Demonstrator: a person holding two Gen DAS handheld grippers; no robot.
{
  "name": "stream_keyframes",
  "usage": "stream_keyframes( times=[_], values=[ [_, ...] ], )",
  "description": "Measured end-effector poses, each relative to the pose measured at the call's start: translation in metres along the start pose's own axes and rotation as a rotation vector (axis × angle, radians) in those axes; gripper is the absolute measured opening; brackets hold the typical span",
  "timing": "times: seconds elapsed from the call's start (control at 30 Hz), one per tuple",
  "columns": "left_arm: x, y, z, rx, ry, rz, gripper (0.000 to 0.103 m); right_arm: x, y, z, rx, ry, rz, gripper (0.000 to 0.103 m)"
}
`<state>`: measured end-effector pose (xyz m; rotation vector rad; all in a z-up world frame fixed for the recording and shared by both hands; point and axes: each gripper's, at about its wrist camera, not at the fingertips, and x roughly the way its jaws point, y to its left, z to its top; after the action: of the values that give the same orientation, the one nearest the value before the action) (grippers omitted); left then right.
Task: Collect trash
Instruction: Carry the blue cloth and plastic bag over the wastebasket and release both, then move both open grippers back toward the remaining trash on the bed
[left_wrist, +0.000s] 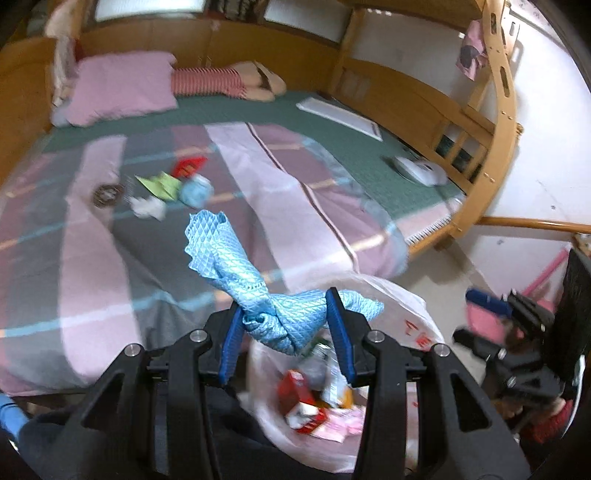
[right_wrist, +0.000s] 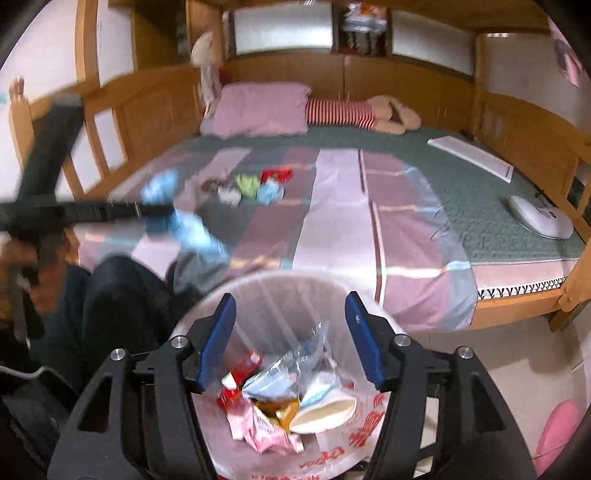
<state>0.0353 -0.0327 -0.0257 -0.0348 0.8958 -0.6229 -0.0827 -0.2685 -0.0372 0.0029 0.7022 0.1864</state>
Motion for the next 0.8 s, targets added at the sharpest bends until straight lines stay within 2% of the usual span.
stream_keyframes(
  times=[0.17, 0.2, 0.23, 0.27, 0.3, 0.43, 0.6, 0.8],
  values=[
    [0.028, -0.007, -0.01, -0.014, 0.092, -0.119, 0.045, -0.014, -0.004, 0.008, 0.007, -0.078, -0.008, 0.064],
    [0.034, -0.01, -0.013, -0.012, 0.114, -0.14, 0.05, -0.014, -0.004, 0.009, 0.007, -0.084, -0.008, 0.064],
    [0.038, -0.012, -0.015, -0.012, 0.126, -0.148, 0.065, -0.014, -0.005, 0.01, 0.008, -0.087, -0.007, 0.064],
    [0.042, -0.013, -0.017, -0.015, 0.143, -0.156, 0.084, -0.014, -0.006, 0.01, 0.011, -0.091, -0.005, 0.065],
    [0.044, -0.015, -0.018, -0.019, 0.15, -0.154, 0.09, -0.013, -0.005, 0.011, 0.014, -0.093, -0.004, 0.066],
    [0.049, -0.017, -0.02, -0.015, 0.161, -0.161, 0.095, -0.009, -0.008, 0.013, 0.034, -0.099, 0.003, 0.068],
    [0.042, 0.003, -0.016, -0.077, 0.135, -0.14, 0.097, 0.0, -0.007, 0.018, 0.041, -0.095, 0.015, 0.069],
    [0.024, 0.048, -0.007, -0.179, 0.053, -0.055, 0.097, 0.021, 0.004, 0.028, 0.035, -0.085, 0.042, 0.071]
  ],
)
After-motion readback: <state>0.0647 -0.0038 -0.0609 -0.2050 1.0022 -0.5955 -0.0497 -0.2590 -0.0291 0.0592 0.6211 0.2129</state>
